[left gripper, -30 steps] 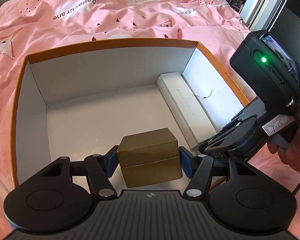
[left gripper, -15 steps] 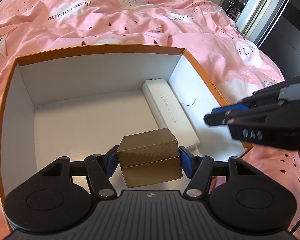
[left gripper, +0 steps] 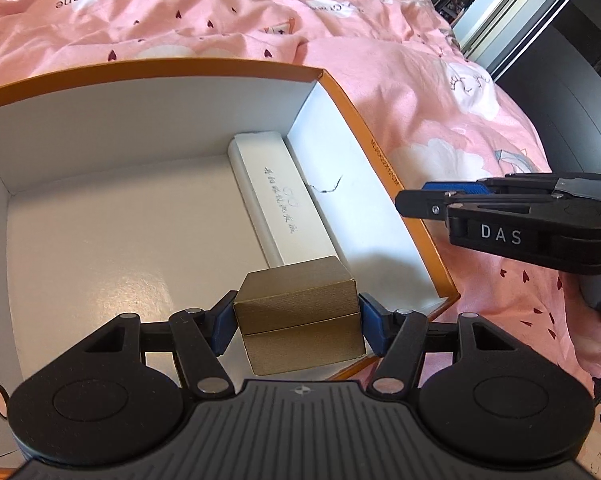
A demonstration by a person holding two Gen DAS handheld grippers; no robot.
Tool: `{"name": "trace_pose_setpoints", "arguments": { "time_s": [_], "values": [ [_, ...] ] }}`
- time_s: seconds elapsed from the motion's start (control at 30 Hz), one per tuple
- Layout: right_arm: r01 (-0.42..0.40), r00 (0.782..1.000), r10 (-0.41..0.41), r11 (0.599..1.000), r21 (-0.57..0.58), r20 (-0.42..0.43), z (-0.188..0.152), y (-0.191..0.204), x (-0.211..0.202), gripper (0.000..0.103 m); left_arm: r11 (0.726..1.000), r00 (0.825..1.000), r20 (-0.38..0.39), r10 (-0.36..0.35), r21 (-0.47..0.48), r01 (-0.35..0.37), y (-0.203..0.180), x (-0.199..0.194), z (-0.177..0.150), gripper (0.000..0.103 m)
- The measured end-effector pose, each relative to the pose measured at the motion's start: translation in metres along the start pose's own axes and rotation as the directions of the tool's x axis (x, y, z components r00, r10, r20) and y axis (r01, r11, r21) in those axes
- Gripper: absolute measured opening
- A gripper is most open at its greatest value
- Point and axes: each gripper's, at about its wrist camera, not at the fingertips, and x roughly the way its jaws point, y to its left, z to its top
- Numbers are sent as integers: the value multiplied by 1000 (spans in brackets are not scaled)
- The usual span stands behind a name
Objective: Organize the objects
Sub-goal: 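Lower the gold box into the box beside the case and open the left tool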
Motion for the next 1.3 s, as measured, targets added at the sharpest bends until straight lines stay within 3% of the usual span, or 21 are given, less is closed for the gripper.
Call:
{"name": "trace_pose_setpoints", "arguments": {
  "time_s": [0.23, 0.47, 0.8, 1.03, 1.2, 1.3],
  "values": [
    [-7, 998, 5, 1000, 28, 67, 2, -9, -7, 29, 999, 994, -105, -25, -51, 20, 3, 17, 10, 72],
    [-29, 997, 28, 1000, 12, 75, 2, -9, 0, 30, 996, 974, -221, -46, -81, 29, 0, 33, 25, 72],
    [-36, 997, 34, 999, 22, 70, 2, -13, 7, 34, 997, 963, -261, -65, -66, 49, -9, 44, 32, 72],
    [-38, 997, 36, 999, 28, 71, 4, -13, 8, 35, 994, 928, -359, -102, -65, 84, -4, 46, 47, 72],
    [-37, 997, 36, 999, 17, 66, 6, -11, 11, 35, 995, 871, -480, -99, -43, 89, -4, 56, 65, 71],
    [-42, 997, 39, 998, 39, 59, 7, -15, 13, 34, 996, 847, -524, -91, -41, 81, -7, 64, 68, 71]
  ]
}}
